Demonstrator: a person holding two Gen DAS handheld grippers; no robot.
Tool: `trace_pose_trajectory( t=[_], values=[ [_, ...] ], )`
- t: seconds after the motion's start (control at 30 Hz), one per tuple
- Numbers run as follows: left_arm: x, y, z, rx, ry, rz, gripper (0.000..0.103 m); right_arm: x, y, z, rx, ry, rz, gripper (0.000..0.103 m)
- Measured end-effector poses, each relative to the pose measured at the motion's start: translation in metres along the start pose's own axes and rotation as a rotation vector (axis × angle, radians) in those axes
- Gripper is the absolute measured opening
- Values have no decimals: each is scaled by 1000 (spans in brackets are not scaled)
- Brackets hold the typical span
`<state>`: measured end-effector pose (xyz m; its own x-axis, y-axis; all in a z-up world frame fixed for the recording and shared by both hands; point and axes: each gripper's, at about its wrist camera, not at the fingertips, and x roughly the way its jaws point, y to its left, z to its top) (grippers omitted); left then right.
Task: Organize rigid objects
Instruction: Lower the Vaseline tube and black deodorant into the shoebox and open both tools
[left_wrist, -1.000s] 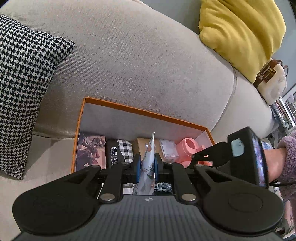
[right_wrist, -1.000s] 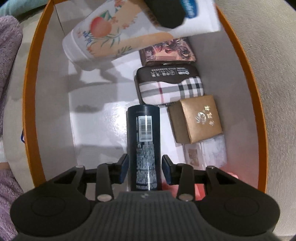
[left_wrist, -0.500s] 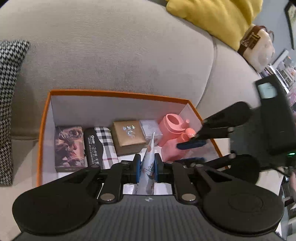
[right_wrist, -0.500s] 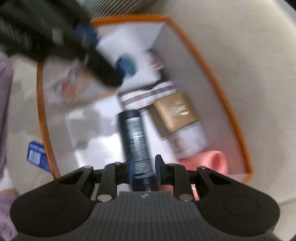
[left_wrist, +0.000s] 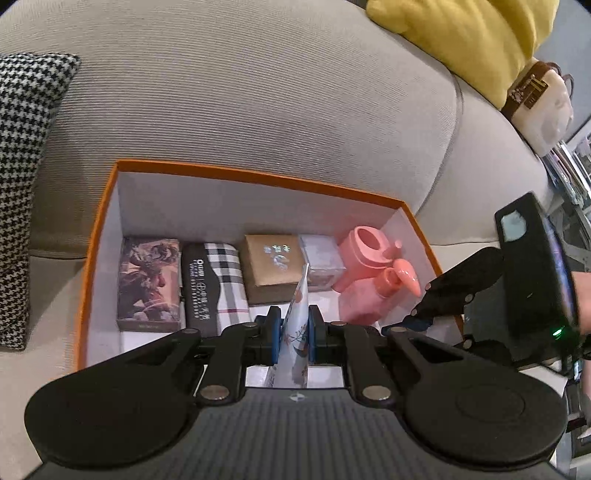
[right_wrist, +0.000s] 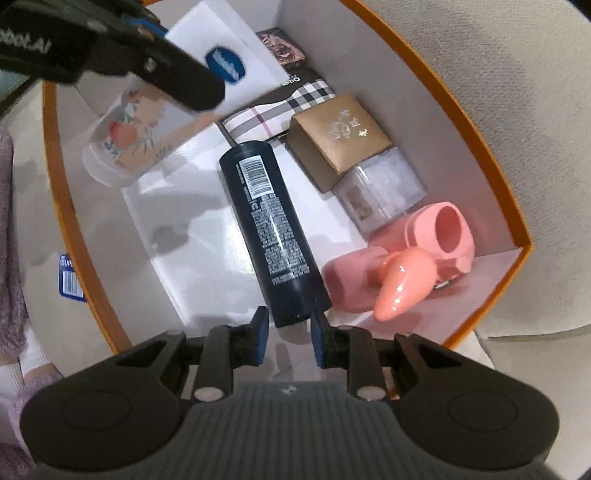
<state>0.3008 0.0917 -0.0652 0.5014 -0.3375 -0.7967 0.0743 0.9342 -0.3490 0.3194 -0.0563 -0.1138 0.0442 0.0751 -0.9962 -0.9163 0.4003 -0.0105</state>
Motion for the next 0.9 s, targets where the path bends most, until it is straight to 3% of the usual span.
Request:
trace_pose_trajectory(
  t=[0.13,0.43,0.47,0.63,0.77,0.9],
  values=[
    [-2,3,-1,-2,3,-12,16,12,3,3,-38,39,-69,25],
    [-1,12,0,-32,8,-20,16,13,4,3,-121,70,-107,22],
    [-1,13,1,-32,7,-20,16,11,5,3,-129,61,-111,18],
    [2,16,5,-21,26,3,16,-8,5,10,-75,-52,-7,19],
    [4,16,6,-5,34,17,16,-7,14,25,-81,-122,13,30],
    [4,19,7,-3,36,26,16,6,18,43,-105,-138,12,37]
  ],
)
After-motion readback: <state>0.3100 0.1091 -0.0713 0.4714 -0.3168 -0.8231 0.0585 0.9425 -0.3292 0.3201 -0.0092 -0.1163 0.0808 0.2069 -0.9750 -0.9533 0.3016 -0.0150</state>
